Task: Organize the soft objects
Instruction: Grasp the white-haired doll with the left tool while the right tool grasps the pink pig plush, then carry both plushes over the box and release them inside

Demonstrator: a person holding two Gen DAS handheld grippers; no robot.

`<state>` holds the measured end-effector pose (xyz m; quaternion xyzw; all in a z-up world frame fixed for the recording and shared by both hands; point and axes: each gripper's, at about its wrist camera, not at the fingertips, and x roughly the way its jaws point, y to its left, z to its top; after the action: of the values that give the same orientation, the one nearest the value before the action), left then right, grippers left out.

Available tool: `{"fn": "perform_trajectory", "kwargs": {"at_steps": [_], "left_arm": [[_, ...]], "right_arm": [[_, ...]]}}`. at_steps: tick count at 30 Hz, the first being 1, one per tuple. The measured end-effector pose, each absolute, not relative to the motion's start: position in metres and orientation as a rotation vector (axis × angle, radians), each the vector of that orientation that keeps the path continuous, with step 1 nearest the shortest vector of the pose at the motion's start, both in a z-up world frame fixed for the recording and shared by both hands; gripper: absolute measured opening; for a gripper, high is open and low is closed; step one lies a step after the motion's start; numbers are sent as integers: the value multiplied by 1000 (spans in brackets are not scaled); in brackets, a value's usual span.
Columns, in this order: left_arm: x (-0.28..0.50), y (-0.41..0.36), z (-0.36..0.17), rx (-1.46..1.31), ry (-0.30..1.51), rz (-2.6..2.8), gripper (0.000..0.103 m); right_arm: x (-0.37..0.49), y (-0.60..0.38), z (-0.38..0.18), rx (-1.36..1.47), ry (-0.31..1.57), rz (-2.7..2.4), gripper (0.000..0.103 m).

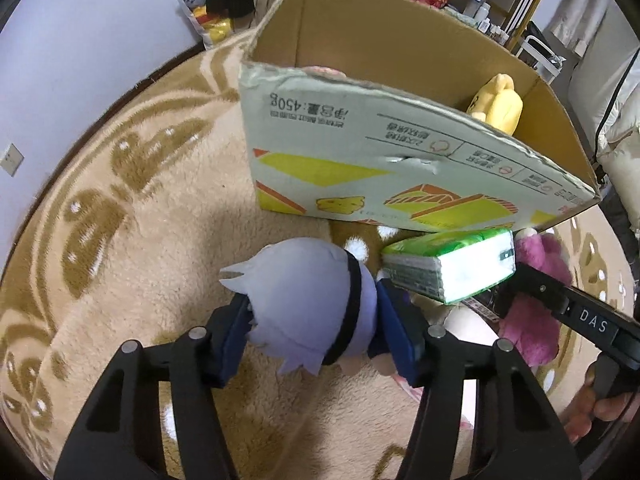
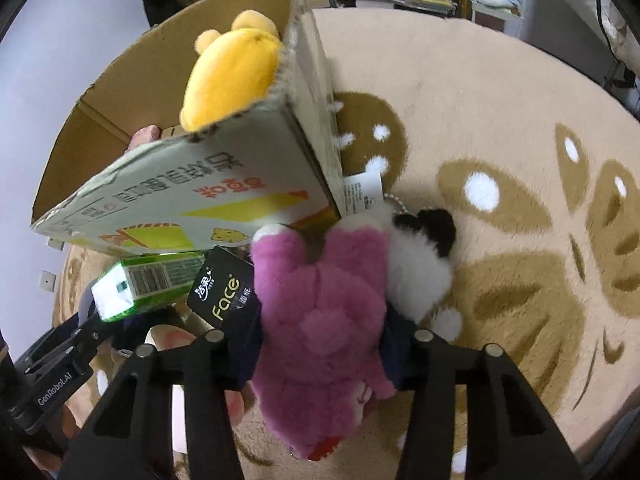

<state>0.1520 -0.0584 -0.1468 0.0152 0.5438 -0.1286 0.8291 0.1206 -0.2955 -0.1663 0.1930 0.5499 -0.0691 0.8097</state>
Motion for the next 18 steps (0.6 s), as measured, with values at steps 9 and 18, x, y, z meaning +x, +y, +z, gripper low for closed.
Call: {"fn": "perform_trajectory", "kwargs": {"at_steps": [9, 18], "left_arm": [[127, -59, -122, 134, 1020, -222, 58], [106, -42, -94, 146, 921, -174, 58]], "right_arm": [[108, -292, -138, 386, 1095, -146, 49], [87, -282, -76, 353, 921, -101, 49]]}}
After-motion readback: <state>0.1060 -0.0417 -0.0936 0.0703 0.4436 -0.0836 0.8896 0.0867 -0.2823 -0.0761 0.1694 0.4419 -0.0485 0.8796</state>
